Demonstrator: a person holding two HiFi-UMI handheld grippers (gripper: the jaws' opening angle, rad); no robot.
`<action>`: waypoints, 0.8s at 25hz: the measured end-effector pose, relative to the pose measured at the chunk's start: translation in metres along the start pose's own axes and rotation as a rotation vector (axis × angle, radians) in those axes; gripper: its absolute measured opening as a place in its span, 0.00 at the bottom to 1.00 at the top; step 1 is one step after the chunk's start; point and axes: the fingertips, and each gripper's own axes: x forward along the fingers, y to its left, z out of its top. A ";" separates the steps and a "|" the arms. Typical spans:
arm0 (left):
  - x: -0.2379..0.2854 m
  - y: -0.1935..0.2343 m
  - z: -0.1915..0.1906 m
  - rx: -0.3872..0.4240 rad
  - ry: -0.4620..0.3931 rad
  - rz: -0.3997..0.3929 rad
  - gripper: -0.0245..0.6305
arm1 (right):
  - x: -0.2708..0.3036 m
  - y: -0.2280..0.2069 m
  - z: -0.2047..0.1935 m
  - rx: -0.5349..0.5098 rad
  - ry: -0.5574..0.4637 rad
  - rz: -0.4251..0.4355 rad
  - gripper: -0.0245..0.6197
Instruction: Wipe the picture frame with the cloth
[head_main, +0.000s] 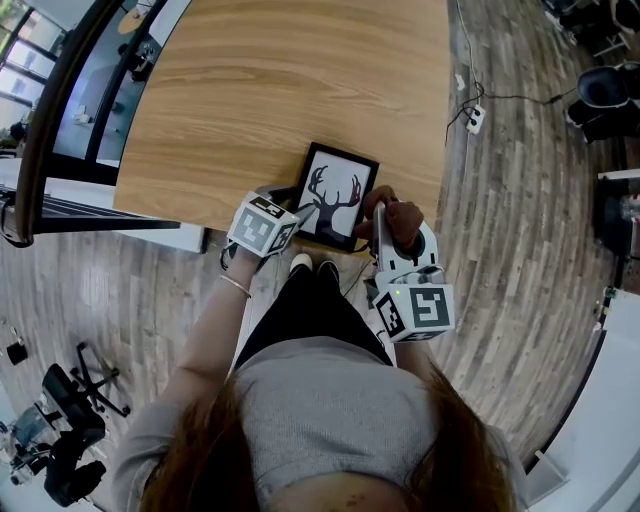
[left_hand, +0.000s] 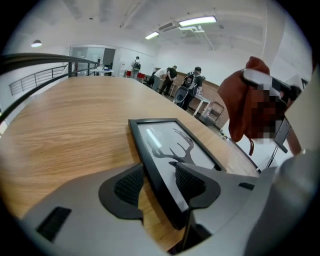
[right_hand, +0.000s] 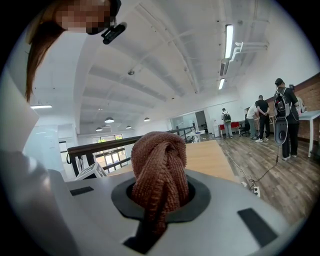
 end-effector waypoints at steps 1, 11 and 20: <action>0.001 0.001 0.000 0.003 0.018 0.007 0.36 | 0.000 0.000 0.001 0.000 -0.001 0.001 0.11; -0.005 -0.011 -0.015 -0.183 0.040 -0.135 0.18 | -0.001 0.000 0.005 0.004 -0.008 0.018 0.11; -0.006 -0.014 -0.014 -0.149 -0.011 -0.106 0.18 | 0.000 -0.003 0.005 0.032 -0.016 0.025 0.11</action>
